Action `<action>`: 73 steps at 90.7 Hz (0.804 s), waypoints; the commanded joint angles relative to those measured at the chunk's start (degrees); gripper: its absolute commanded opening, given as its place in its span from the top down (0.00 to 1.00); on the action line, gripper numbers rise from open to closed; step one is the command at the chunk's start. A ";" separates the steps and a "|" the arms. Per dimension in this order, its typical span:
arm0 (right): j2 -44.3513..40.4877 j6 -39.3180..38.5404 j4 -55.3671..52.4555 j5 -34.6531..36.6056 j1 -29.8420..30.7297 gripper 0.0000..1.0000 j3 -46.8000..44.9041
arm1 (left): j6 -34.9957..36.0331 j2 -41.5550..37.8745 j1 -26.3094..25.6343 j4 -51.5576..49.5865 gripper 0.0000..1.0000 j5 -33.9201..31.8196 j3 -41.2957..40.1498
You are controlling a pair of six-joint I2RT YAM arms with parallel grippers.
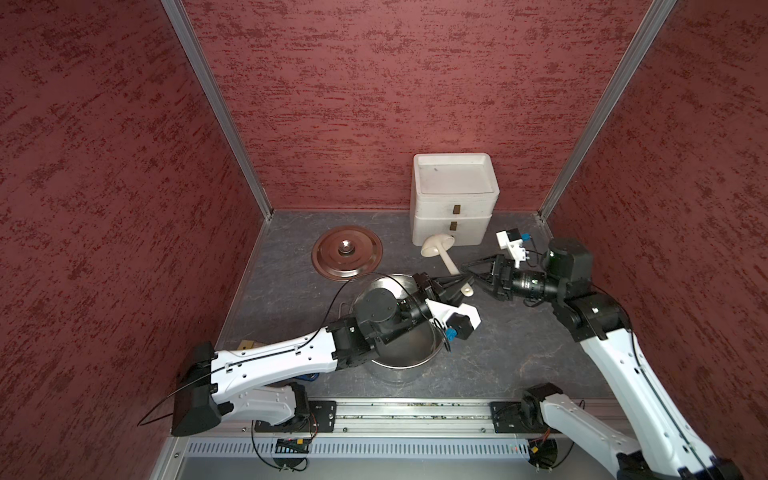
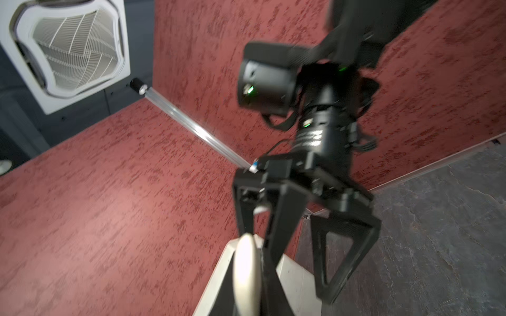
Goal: Stir the soup with a spoon
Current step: Pick up the spoon from the center of the board.
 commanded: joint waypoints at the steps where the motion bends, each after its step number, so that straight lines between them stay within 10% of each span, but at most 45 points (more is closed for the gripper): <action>1: -7.03 -4.78 -5.17 20.47 0.19 0.02 -2.55 | -12.99 -5.33 0.06 -5.44 1.00 -13.46 5.15; 13: -15.34 -7.08 -6.33 34.34 0.19 0.02 -6.69 | -28.67 -9.18 -1.33 -26.89 1.00 -19.76 9.95; 30: -14.72 -11.59 -7.30 36.13 0.24 0.02 -8.69 | -44.94 -11.17 -4.87 -49.67 1.00 -27.90 10.68; 73: -11.55 -14.65 -3.89 35.26 0.21 0.02 -10.11 | -60.43 -8.23 2.73 -55.64 1.00 -21.52 1.22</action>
